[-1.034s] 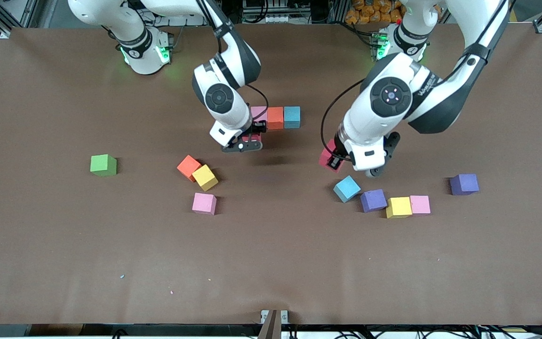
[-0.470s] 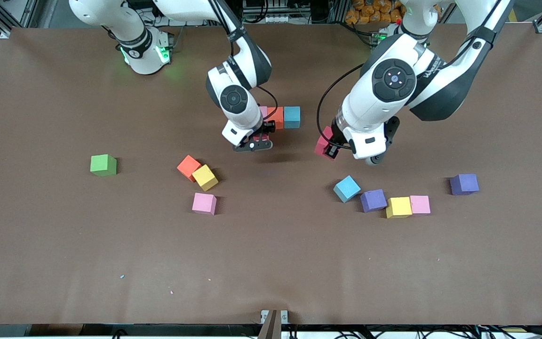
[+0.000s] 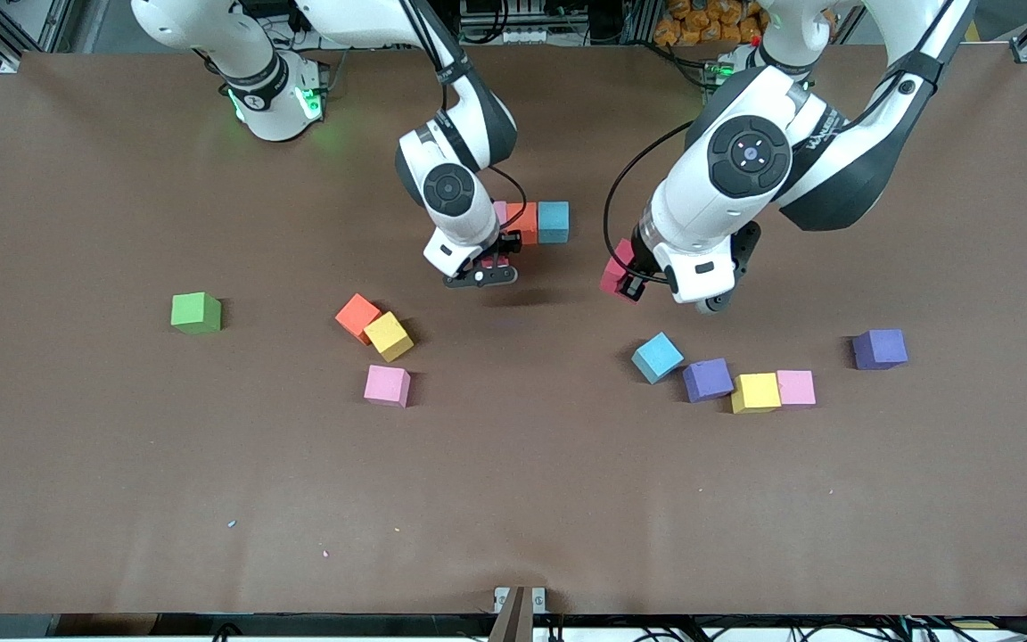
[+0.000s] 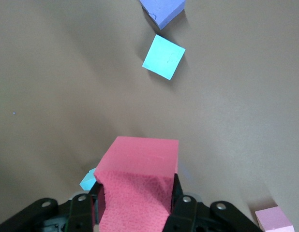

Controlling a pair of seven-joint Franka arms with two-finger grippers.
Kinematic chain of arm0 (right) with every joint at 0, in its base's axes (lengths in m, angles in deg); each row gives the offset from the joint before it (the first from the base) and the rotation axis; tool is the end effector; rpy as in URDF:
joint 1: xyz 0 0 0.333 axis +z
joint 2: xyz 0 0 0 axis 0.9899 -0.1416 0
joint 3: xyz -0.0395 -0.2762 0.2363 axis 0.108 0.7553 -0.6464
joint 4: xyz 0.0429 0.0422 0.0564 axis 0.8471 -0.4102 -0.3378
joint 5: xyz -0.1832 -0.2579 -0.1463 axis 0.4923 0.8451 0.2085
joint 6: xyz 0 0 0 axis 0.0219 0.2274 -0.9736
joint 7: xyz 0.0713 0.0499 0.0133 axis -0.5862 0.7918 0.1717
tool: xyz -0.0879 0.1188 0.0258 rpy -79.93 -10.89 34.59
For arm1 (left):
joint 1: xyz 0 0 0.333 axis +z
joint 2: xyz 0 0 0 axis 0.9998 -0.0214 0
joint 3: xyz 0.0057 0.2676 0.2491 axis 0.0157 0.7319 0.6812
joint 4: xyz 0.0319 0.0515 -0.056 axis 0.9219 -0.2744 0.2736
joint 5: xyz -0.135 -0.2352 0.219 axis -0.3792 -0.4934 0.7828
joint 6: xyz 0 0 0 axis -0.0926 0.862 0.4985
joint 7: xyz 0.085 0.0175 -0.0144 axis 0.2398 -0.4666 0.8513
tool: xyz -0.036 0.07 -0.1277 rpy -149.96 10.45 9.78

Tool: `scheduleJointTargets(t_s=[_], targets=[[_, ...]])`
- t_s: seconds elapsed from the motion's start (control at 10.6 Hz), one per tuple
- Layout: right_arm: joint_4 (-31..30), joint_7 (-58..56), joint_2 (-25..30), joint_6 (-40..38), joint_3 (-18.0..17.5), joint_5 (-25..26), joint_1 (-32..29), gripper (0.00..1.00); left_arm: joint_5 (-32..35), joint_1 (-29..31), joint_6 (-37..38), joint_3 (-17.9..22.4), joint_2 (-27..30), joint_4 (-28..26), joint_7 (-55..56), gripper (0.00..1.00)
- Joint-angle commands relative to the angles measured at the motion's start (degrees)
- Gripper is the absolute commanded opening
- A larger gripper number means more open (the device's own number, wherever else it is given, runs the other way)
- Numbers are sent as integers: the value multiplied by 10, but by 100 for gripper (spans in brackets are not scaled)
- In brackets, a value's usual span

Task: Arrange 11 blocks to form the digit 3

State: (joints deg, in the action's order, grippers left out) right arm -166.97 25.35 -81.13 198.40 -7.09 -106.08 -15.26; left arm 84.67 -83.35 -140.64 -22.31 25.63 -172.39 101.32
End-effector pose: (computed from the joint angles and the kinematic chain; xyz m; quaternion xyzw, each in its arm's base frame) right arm 0.3808 0.4696 0.2393 -0.9934 -0.0338 0.0973 0.0501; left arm 0.5146 -0.3226 0.4762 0.8602 0.5023 -0.0879 0.0061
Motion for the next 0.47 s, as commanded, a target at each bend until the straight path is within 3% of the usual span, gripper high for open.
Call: scheduleJointTargets(t_s=[0.0, 0.38], targets=[[-8, 26, 1, 10, 6, -12, 24, 0, -14, 6, 10, -1, 8, 1, -2, 0], [-17, 26, 4, 6, 7, -11, 23, 0, -13, 6, 10, -2, 8, 2, -2, 0]])
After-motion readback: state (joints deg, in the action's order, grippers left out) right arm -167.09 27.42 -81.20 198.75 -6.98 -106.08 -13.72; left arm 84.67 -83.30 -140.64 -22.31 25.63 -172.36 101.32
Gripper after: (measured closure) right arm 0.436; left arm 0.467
